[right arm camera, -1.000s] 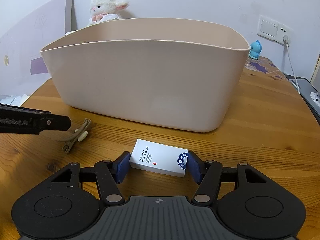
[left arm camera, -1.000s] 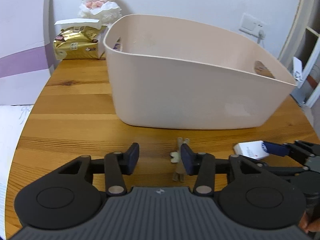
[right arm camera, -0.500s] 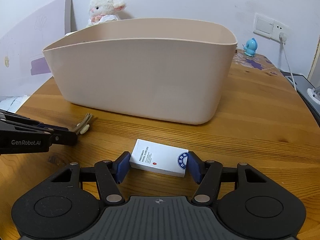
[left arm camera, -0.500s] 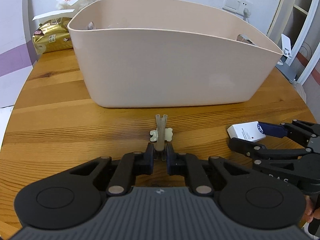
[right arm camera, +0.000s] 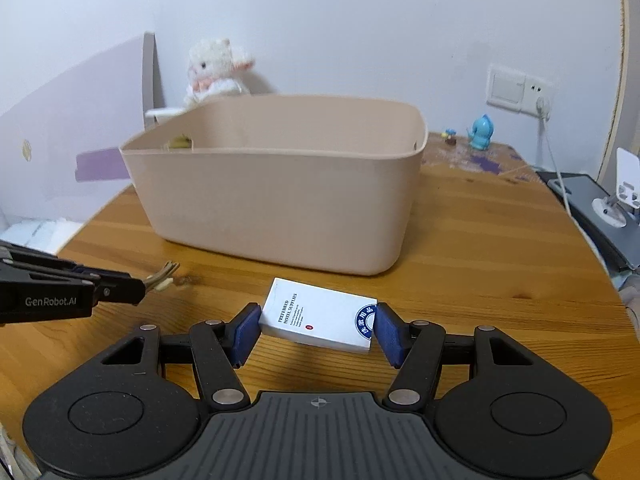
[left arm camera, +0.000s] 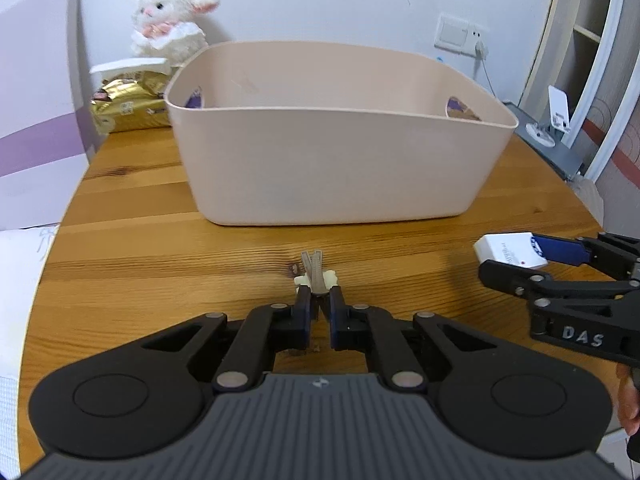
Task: Organize objects
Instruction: 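Carry the clothespin and medicine box into the beige bin and release both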
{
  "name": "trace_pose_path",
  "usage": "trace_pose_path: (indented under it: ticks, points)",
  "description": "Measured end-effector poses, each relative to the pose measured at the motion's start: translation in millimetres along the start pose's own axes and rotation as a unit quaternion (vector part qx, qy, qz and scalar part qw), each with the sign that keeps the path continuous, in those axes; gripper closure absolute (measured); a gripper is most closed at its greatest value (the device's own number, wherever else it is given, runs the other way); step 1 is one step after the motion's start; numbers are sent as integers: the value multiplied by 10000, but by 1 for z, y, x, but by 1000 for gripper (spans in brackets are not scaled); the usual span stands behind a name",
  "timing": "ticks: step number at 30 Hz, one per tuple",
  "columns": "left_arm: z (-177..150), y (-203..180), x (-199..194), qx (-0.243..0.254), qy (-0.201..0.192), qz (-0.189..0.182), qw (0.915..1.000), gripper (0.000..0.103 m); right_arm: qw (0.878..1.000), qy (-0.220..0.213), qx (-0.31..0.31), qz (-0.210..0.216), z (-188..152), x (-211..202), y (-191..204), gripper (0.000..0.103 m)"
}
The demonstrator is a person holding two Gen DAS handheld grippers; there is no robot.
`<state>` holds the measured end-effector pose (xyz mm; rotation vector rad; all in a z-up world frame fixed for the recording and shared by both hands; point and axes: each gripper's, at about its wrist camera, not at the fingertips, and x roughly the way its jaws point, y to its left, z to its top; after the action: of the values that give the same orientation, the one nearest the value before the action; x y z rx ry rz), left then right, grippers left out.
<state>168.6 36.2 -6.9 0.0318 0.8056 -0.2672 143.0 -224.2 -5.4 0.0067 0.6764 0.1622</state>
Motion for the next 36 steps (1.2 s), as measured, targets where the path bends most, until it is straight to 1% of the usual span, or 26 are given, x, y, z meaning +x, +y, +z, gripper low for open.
trace_pose_path:
  ticks: [6, 12, 16, 19, 24, 28, 31, 36]
  points:
    - [-1, -5, -41, 89, -402, 147, 9990, 93, 9991, -420, 16, 108, 10, -36, -5, 45]
    - [9, -9, -77, 125, -889, 337, 9954, 93, 9954, -938, -36, 201, 26, -70, -7, 44]
    - [23, -12, -89, 153, -1165, 399, 9923, 93, 9918, -1252, -46, 233, 42, -83, -9, 45]
    - [36, -13, -91, 148, -1288, 441, 9906, 93, 9892, -1445, -61, 242, 56, -86, -11, 45]
    - [63, -15, -77, 210, -1336, 492, 9896, 93, 9862, -1635, -77, 240, 81, -78, -14, 45]
    - [84, -15, -53, 246, -1292, 563, 9897, 93, 9853, -1696, -88, 191, 97, -62, -19, 45]
    - [99, -12, -26, 240, -1147, 646, 9910, 93, 9871, -1594, -21, 129, 107, -41, -25, 45]
    - [119, -9, 25, 248, -789, 814, 9932, 93, 9919, -1267, 93, 36, 116, 1, -32, 44]
